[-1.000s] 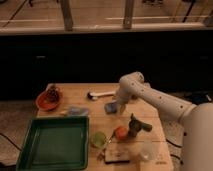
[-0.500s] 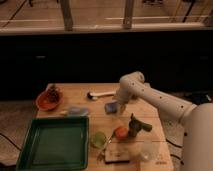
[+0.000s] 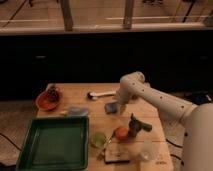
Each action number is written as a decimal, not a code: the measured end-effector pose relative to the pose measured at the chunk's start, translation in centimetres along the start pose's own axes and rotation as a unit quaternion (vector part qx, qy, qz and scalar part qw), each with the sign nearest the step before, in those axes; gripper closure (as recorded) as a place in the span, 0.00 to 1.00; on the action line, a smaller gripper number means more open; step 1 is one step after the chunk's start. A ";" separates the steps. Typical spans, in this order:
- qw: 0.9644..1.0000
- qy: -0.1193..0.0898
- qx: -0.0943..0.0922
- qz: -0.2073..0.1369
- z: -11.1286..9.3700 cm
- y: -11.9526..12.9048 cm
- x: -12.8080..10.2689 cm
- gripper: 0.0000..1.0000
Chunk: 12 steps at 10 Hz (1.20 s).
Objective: Place sponge in tray
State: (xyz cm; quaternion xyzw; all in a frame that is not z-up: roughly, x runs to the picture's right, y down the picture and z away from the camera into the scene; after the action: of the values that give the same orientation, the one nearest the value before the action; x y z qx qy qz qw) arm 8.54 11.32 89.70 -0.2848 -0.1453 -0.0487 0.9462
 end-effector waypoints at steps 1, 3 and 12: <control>1.000 0.000 0.000 0.000 0.0 0.0 0.0 0.32; 1.000 0.000 -0.001 0.002 0.0 0.1 0.1 0.32; 1.000 0.000 -0.001 0.014 -0.1 0.1 0.3 0.32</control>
State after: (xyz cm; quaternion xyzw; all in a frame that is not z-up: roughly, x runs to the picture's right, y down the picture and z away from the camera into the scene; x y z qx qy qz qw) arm 8.85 11.40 89.66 -0.2878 -0.1408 -0.0356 0.9466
